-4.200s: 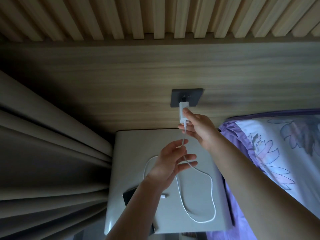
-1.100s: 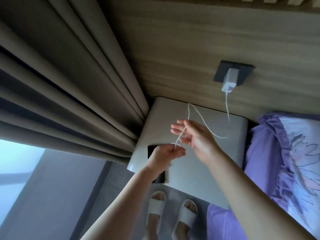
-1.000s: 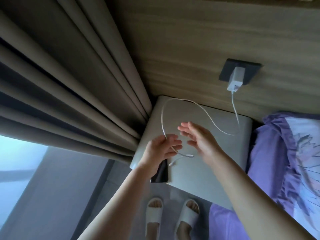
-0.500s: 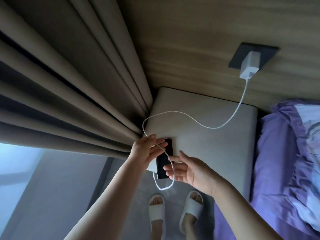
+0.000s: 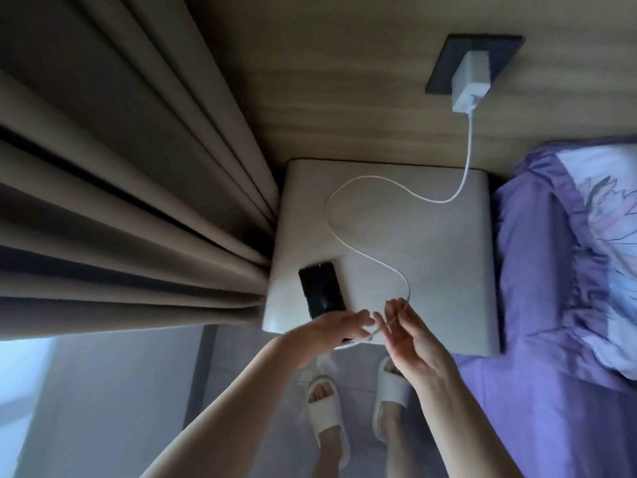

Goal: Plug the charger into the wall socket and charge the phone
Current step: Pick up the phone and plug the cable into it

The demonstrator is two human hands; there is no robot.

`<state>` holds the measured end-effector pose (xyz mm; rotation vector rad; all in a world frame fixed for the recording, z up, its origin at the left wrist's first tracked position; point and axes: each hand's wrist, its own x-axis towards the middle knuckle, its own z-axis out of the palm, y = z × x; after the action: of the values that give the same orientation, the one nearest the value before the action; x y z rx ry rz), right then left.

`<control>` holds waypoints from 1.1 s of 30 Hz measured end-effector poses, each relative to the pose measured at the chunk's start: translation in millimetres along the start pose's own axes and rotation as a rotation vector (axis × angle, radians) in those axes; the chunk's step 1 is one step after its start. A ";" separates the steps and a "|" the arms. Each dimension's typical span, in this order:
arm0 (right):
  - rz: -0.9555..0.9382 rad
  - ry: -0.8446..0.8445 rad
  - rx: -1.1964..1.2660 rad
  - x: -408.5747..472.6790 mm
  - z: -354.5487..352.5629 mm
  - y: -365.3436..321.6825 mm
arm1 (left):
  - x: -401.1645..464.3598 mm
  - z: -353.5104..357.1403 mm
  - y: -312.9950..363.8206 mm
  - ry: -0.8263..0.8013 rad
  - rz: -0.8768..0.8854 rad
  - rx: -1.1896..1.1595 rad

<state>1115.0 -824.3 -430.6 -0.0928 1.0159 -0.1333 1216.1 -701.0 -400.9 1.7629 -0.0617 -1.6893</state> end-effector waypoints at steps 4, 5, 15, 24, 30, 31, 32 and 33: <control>-0.102 0.091 0.024 4.5 5.7 -11.9 | -7.7 1.3 -19.9 -0.033 0.132 0.049; -0.152 0.133 -0.099 4.4 6.3 -13.5 | -8.2 0.3 -20.9 -0.035 0.133 -0.022; -0.719 -0.315 -1.903 -12.1 -3.5 11.6 | 8.7 -10.9 7.0 0.122 0.068 0.043; -0.413 -0.013 -1.536 24.2 1.5 4.1 | 52.5 -22.1 -48.9 0.775 -0.132 -0.375; -0.391 0.011 -1.447 32.2 -1.0 4.6 | 79.0 1.1 -56.9 0.823 -0.342 0.020; -0.362 -0.010 -1.395 33.1 -1.4 5.6 | 82.1 3.6 -55.0 0.838 -0.371 0.066; -0.333 -0.036 -1.333 33.1 -1.6 6.5 | 85.0 4.3 -54.0 0.846 -0.400 0.095; -0.314 -0.061 -1.292 32.7 -1.9 6.7 | 86.8 3.3 -53.1 0.846 -0.425 0.098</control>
<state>1130.8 -822.7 -460.0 -1.4228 0.8797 0.2615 1204.7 -703.3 -502.0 2.5530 0.6512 -1.0646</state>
